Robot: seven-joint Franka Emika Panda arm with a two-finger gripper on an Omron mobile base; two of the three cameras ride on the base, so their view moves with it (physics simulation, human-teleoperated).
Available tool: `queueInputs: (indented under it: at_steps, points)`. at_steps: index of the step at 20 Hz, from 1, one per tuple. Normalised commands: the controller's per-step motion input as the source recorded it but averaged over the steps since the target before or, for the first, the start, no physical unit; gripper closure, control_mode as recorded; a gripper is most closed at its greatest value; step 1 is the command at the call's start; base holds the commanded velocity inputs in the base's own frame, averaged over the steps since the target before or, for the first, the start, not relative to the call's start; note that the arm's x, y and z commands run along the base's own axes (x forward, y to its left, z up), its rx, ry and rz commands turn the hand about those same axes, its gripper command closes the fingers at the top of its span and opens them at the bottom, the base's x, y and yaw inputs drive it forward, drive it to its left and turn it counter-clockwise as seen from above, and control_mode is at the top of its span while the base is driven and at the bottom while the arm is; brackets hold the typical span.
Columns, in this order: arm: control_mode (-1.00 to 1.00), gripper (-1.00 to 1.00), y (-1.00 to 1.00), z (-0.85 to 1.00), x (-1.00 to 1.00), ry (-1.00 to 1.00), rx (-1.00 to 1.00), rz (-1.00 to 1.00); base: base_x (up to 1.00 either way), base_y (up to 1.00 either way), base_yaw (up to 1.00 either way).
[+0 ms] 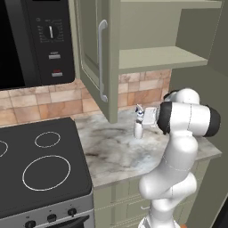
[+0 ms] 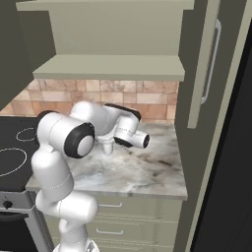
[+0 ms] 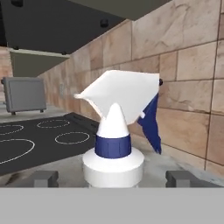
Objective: Move the cutting board and knife to the sink. Then move spray from the cabinet to the counter.
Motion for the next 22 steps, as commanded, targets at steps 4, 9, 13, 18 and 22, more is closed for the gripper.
queueInputs:
  at_steps: [4,9,13,18,22]
  points:
    - [-1.0,-1.0,-0.32,0.11,-0.21,0.0,0.0,0.0,0.0,0.0,0.0]
    - [-1.0,-1.0,-0.35,0.14,-0.25,0.0,0.0,0.0,0.0,0.0,0.0]
    - [-1.0,-1.0,-0.36,0.21,-0.63,-0.02,0.0,0.0,0.0,0.0,0.0]
    - [-1.0,-1.0,-0.22,0.56,-1.0,-0.15,-0.04,0.0,0.0,0.0,0.0]
    - [-1.0,-1.0,0.0,0.79,-0.97,-0.18,-0.09,-0.03,0.0,0.0,0.0]
